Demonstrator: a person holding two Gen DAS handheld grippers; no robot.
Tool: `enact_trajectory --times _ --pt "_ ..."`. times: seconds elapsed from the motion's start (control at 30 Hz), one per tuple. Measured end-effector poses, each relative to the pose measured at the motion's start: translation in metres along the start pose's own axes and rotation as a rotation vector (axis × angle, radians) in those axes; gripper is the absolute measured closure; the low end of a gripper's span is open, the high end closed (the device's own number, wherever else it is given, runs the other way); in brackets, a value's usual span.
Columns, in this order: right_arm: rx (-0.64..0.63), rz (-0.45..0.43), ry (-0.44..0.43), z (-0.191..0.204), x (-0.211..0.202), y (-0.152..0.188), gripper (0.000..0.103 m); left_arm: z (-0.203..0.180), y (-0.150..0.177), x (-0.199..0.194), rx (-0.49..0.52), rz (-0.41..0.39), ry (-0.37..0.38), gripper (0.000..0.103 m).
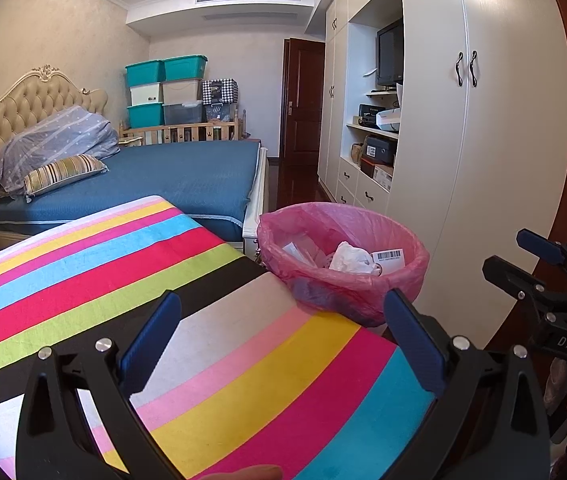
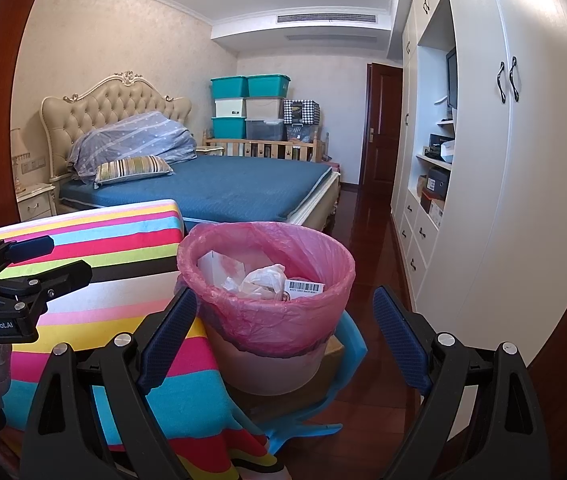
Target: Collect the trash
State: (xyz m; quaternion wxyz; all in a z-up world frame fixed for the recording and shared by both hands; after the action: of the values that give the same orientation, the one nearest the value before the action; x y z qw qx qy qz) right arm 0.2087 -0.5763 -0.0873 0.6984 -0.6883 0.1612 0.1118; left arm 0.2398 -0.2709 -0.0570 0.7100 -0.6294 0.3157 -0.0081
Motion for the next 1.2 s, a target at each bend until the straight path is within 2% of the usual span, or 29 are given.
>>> enact_trajectory --times 1.2 --pt "-0.005 -0.003 -0.007 0.0058 -0.0007 0.0014 0.019 -0.0012 0.0023 -0.0057 0.012 -0.010 -0.007 0.005"
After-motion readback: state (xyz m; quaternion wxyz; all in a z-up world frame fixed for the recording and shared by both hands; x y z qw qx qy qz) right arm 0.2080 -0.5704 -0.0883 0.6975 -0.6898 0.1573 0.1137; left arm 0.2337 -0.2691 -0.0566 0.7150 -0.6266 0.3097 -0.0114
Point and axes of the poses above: each gripper's, at about its wrist camera, not at the fingertips, and x roughly the way its jaws point, z to its left, y to its underside, the point moved 9 cm from there along x, roughly the way its jaws point, and after that the axes turned 3 degrees about x, right-handed, at the moved point
